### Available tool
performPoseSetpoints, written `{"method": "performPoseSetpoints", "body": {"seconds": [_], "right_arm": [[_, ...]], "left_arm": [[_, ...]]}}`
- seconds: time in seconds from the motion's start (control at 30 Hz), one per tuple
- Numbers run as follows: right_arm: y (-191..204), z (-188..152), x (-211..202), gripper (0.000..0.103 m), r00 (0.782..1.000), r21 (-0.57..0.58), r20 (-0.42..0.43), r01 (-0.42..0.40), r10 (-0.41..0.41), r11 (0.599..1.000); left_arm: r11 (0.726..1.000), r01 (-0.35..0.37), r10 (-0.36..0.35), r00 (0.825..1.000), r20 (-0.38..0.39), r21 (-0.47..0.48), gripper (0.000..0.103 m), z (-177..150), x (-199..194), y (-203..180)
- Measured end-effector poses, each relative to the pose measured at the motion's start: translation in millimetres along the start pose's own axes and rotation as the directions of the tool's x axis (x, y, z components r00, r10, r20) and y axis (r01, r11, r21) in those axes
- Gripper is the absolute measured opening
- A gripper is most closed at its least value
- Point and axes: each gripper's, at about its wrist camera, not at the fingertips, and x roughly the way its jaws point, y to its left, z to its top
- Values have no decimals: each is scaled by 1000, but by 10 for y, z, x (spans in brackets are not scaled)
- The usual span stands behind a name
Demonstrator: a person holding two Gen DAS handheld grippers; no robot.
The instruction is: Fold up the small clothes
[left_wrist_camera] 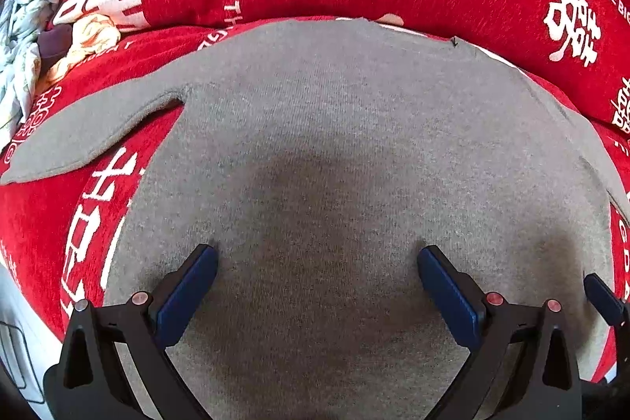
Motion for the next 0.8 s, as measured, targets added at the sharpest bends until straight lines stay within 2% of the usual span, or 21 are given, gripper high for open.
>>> {"method": "performPoseSetpoints", "body": {"seconds": [0.23, 0.43, 0.67, 0.8], "right_arm": [[8, 58, 3, 90, 1000, -18, -30, -1, 1, 1000], [2, 71, 8, 91, 999, -40, -34, -1, 0, 999], [-14, 143, 20, 91, 996, -33, -90, -13, 10, 999], [-18, 203, -85, 91, 999, -48, -40, 19, -21, 999]], "left_arm": [[1000, -13, 13, 1000, -11, -12, 102, 21, -12, -20], [1000, -13, 13, 1000, 9, -8, 102, -6, -35, -13], [1000, -4, 3, 1000, -30, -27, 102, 45, -79, 10], [999, -13, 13, 1000, -6, -38, 102, 88, -176, 38]]}}
